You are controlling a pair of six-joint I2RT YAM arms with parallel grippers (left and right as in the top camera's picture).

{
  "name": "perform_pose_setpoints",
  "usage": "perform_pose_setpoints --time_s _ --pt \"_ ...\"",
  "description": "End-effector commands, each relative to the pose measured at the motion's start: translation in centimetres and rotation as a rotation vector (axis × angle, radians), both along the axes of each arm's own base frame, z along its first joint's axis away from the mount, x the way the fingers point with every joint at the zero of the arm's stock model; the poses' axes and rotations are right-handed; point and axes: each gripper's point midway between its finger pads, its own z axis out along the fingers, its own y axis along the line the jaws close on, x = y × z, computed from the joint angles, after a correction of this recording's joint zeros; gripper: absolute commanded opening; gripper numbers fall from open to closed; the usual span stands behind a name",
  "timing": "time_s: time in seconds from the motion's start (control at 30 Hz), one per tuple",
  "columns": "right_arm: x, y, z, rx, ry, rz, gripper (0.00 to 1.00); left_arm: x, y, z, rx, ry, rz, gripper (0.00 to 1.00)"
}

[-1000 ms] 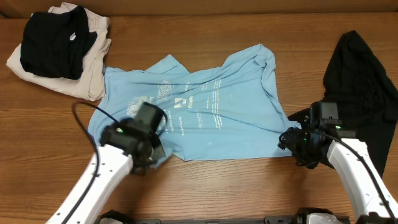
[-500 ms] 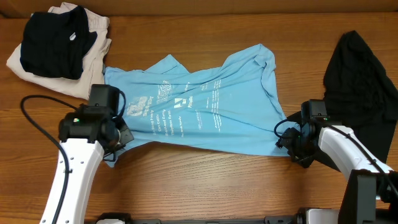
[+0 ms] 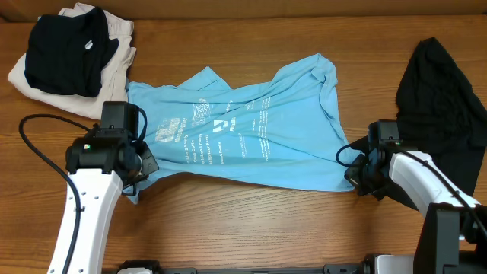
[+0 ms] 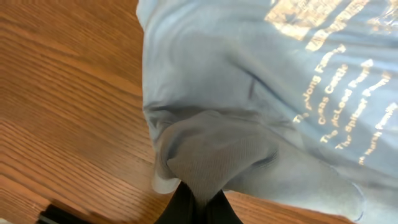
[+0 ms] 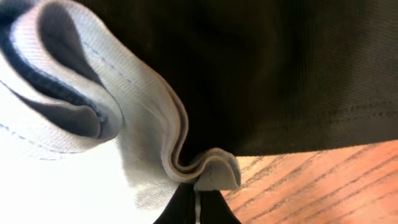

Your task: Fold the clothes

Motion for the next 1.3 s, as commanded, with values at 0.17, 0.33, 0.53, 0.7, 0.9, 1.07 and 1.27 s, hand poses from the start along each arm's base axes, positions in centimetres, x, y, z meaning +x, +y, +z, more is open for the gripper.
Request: perform_pose_setpoints --time_s 0.17,0.33,0.53,0.7,0.9,1.07,1.27 --pt "7.2 -0.5 11.5 -0.034 -0.227 0.146 0.04 4.4 1.6 12.9 0.120 -0.302 -0.077 0.04" --pt "11.9 -1.2 24.5 -0.097 -0.513 0.214 0.04 5.3 2.8 22.4 0.216 -0.544 -0.067 0.04" --pt "11.5 -3.0 39.5 -0.200 -0.826 0.207 0.04 3.1 2.9 33.4 0.286 -0.828 -0.096 0.04" --pt "7.1 -4.0 48.1 -0.283 -1.009 0.178 0.04 -0.9 2.9 40.6 0.357 -1.030 -0.124 0.04" --pt "2.8 -3.5 53.7 -0.348 -1.178 0.183 0.04 -4.6 3.6 43.6 0.427 -1.117 -0.105 0.04" --pt "2.4 -3.5 55.8 -0.374 -1.261 0.174 0.04 -3.5 4.1 43.4 0.474 -1.080 -0.106 0.04" --pt "7.3 -4.4 54.3 -0.374 -1.209 0.195 0.04 2.1 4.5 42.9 0.521 -1.030 -0.122 0.04"
